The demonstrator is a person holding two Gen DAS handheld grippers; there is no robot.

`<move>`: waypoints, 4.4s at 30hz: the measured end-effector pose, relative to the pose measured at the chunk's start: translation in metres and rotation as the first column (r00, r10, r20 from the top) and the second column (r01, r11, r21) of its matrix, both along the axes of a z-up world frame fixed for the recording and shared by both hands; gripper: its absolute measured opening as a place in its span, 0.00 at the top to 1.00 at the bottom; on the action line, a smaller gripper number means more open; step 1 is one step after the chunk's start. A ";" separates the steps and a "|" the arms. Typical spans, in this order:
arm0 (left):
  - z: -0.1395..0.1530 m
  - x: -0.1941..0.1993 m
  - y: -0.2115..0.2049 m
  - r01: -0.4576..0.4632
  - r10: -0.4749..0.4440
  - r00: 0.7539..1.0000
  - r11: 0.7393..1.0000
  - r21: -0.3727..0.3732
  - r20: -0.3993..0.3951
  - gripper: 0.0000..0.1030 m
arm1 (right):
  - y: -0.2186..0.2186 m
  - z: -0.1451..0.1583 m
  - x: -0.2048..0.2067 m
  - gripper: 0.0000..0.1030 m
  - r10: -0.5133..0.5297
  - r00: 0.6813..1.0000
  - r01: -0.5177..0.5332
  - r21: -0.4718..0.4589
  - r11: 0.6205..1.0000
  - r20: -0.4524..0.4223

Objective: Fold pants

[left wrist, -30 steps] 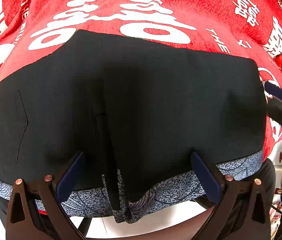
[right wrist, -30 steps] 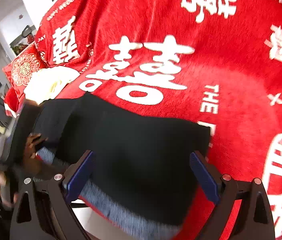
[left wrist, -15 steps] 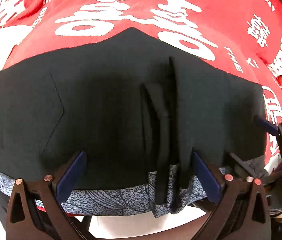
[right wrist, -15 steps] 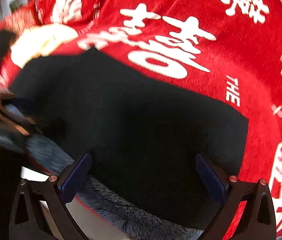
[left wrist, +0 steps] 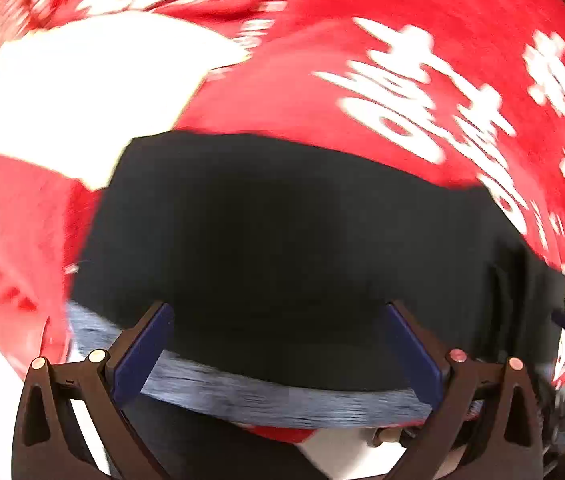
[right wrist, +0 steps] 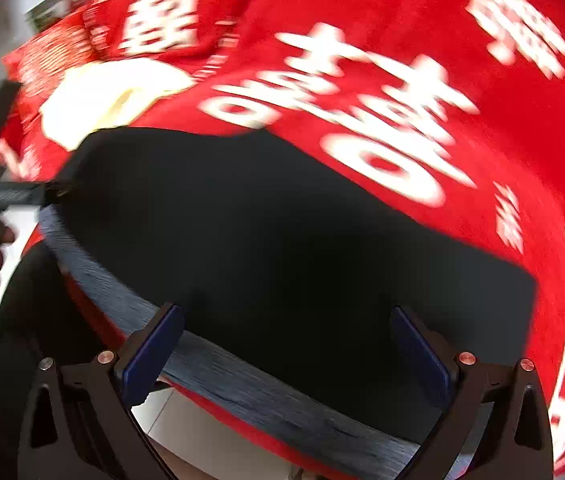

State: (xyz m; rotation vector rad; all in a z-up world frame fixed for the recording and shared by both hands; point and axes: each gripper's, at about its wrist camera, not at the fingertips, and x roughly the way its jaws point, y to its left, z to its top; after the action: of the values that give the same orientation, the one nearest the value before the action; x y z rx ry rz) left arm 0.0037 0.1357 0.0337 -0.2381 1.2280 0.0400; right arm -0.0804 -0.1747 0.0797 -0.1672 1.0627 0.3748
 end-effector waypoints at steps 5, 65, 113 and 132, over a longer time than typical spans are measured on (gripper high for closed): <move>-0.001 -0.005 0.042 -0.055 0.055 0.998 0.998 -0.008 0.004 0.00 | 0.094 0.001 0.020 0.00 0.285 0.957 -0.283 -0.035 0.958 0.058; 0.053 0.006 0.008 0.359 -0.359 0.933 0.933 -0.004 0.020 0.72 | 0.112 -0.054 0.040 0.10 0.462 0.882 -0.471 -0.135 0.871 -0.099; 0.067 -0.029 -0.380 0.664 -0.671 0.738 0.705 0.247 -0.071 0.78 | -0.186 -0.024 -0.058 0.00 -0.360 0.933 0.360 0.005 0.933 0.020; 0.031 -0.052 -0.447 0.733 -0.733 0.676 0.658 0.175 -0.076 0.23 | -0.232 -0.028 -0.075 0.00 -0.432 0.902 0.432 0.023 0.902 0.005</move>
State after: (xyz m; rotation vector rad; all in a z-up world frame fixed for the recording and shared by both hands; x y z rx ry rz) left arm -0.0479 -0.3111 0.0649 0.4523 1.2334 -0.5542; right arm -0.1558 -0.4065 0.0513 0.0890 1.0521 -0.0177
